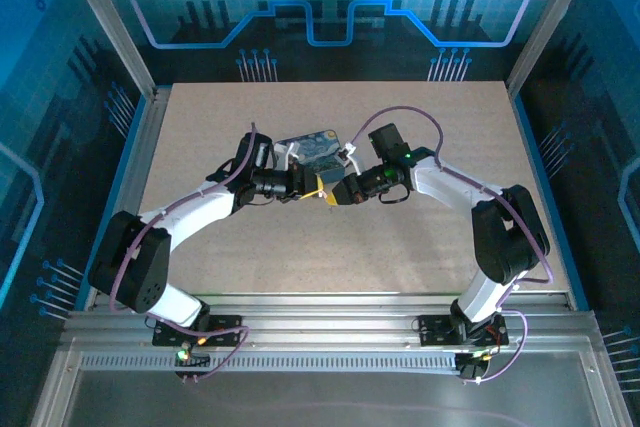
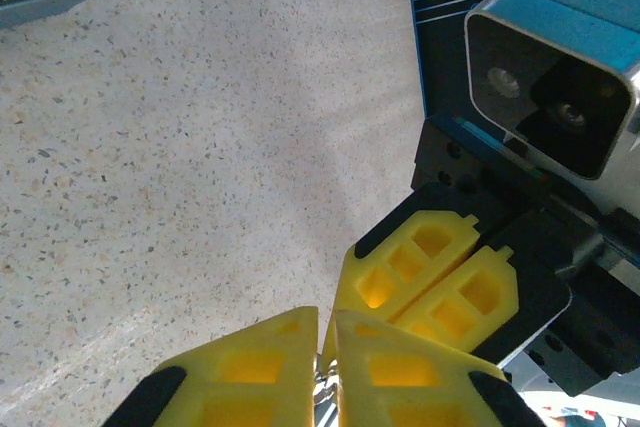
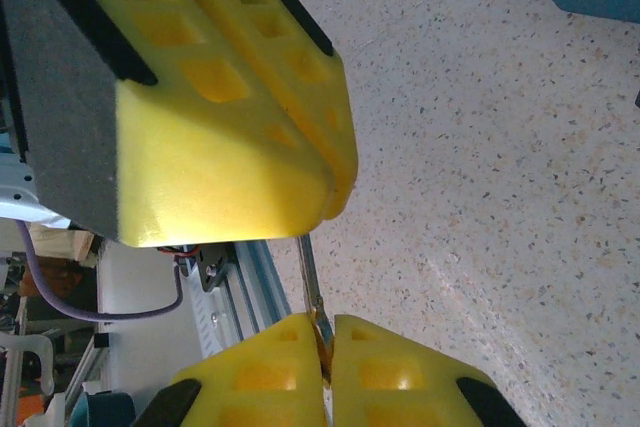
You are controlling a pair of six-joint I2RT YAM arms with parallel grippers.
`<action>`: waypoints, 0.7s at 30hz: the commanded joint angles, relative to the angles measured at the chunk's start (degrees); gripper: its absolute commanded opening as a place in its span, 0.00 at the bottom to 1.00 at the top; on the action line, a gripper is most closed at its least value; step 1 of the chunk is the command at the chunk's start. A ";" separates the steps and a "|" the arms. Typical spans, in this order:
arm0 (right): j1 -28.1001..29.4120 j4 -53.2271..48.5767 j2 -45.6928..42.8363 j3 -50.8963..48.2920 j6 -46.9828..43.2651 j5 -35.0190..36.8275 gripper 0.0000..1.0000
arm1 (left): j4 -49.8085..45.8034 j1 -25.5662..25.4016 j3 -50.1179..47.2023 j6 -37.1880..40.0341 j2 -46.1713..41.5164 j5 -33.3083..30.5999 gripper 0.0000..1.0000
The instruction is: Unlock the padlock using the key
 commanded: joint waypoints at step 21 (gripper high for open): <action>-0.44 0.85 -0.47 -0.40 -0.09 -1.45 0.10 | 1.55 -0.06 -0.49 -0.74 1.07 1.49 0.00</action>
